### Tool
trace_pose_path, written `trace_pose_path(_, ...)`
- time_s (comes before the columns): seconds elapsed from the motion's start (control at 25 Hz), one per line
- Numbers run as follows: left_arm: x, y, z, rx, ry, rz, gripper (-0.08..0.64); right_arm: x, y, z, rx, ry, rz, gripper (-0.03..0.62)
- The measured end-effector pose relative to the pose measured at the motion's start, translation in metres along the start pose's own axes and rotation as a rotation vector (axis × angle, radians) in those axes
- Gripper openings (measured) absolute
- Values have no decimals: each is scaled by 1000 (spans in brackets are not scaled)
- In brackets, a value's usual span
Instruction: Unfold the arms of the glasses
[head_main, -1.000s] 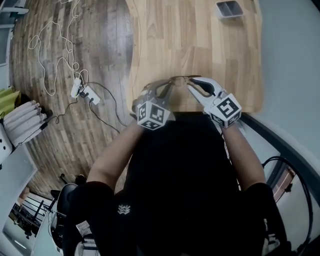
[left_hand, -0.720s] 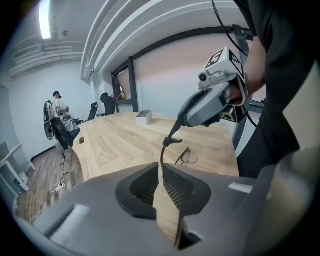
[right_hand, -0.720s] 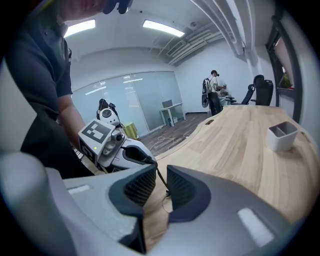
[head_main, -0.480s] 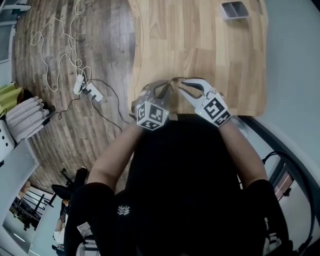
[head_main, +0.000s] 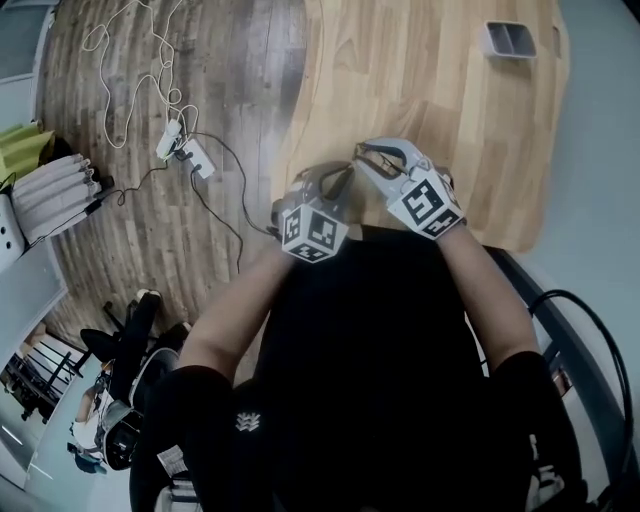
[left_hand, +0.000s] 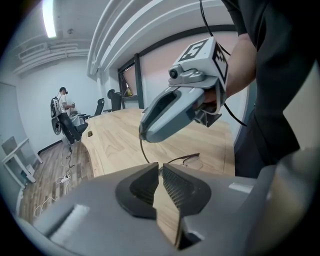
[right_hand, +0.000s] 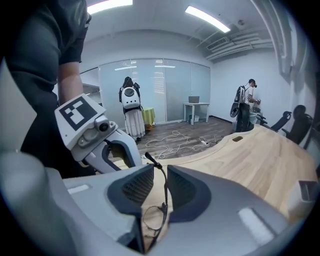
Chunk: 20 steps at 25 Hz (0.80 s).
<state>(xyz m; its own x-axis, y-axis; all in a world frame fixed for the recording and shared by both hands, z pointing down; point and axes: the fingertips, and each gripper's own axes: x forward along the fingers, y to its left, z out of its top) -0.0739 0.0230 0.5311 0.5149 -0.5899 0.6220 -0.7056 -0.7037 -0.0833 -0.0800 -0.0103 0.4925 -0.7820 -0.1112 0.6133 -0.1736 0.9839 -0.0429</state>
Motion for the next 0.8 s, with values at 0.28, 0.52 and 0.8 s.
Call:
trace_pose_path(0.28, -9, 2, -4, -17, -4, 13, 35, 9, -6, 1, 69, -7, 15, 83)
trace_pose_path(0.52, -4, 1, -5, -15, -15, -13, 35, -10, 1, -47, 224, 59, -71, 83)
trace_pose_path(0.8, 3, 0, -6, 14, -17, -49, 35, 7, 0, -89, 311, 160, -140, 83)
